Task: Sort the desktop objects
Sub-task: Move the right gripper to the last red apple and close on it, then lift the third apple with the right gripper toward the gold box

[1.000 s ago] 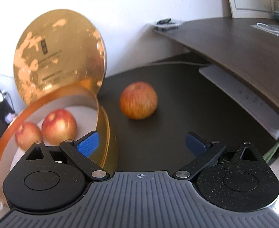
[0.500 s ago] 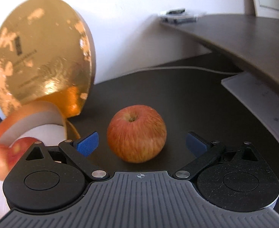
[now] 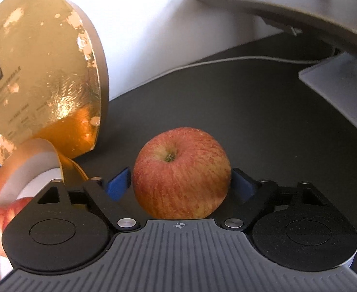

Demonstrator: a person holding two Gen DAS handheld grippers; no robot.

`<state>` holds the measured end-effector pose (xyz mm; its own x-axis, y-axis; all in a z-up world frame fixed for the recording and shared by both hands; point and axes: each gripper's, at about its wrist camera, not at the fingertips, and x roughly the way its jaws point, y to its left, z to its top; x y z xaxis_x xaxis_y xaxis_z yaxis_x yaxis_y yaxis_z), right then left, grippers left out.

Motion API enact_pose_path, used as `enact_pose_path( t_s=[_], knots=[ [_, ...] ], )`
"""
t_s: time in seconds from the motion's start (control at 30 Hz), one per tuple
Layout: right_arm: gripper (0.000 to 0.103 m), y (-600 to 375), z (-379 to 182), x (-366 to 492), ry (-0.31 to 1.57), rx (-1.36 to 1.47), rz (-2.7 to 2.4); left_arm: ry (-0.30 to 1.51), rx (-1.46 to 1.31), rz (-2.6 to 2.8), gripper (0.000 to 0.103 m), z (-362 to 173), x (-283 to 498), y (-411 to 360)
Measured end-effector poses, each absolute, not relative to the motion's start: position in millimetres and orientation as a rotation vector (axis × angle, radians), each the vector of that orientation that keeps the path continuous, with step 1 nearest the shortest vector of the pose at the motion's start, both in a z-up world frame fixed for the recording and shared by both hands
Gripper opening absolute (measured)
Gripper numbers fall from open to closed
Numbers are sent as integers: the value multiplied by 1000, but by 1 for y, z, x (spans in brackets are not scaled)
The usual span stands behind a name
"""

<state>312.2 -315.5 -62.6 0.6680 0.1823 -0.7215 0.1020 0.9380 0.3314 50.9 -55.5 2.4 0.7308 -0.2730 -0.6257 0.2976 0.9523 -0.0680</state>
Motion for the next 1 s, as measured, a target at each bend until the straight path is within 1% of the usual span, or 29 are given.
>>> enact_pose_path(
  t_s=[0.23, 0.73, 0.77, 0.8, 0.87, 1.0],
  knots=[
    [83, -315, -61, 309, 865, 342, 21, 683, 38, -298, 102, 5, 42, -51],
    [84, -345, -53, 218, 893, 303, 54, 667, 50, -302, 102, 9, 18, -58],
    [87, -345, -53, 214, 878, 289, 55, 664, 50, -300, 102, 10, 16, -58],
    [89, -344, -52, 211, 862, 275, 56, 661, 51, -297, 102, 10, 14, -57],
    [100, -342, -51, 205, 828, 244, 56, 658, 50, -290, 102, 11, 11, -57],
    [102, -325, -52, 190, 716, 79, 43, 656, 49, -281, 102, 11, 8, -56]
  ],
)
